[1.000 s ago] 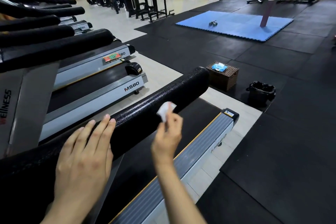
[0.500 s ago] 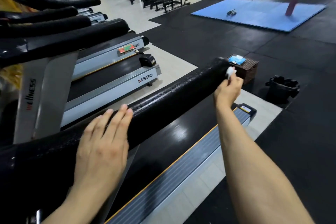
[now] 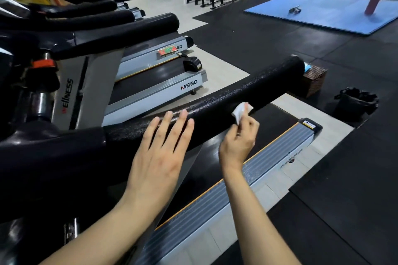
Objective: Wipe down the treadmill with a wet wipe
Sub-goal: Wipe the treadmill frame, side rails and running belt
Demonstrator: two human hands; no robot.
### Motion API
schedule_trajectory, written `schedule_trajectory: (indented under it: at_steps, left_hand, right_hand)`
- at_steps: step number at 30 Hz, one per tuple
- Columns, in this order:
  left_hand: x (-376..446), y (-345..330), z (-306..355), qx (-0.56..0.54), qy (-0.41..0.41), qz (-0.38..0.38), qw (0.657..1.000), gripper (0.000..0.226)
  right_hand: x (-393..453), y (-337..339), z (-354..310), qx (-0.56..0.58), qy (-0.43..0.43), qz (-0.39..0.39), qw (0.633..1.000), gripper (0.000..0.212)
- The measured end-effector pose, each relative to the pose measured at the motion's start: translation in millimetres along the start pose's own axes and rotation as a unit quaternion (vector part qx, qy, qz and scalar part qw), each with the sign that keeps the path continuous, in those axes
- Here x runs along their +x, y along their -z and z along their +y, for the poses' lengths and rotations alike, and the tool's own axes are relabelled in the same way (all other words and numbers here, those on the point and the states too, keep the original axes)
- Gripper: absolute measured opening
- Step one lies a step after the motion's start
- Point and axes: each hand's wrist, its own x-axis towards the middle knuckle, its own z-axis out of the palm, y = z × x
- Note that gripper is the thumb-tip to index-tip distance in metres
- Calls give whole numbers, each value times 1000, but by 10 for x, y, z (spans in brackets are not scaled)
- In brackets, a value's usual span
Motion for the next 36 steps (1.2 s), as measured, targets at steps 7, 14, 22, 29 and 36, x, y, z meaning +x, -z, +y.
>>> schedule_trajectory:
  at_steps: [7, 14, 22, 29, 36]
  left_hand:
    - [-890, 36, -328, -12, 9, 8, 1000, 70]
    - [-1586, -53, -673, -93, -5, 8, 996, 64]
    - [-2477, -731, -919, -233, 8, -54, 971, 57]
    - [-2631, -1353, -736, -419, 67, -134, 895, 76]
    - [-2686, -1635, -643, -425, 85, -85, 897, 80]
  right_hand:
    - [-867, -78, -538, 6, 94, -49, 994, 60]
    - [-1542, -12, -941, -4, 166, -119, 979, 60]
    - [-1887, 61, -417, 3, -13, 53, 999, 32]
    - [-1621, -330, -71, 36, -114, 119, 986, 32]
    - [-2280, -491, -131, 35, 83, 68, 994, 53]
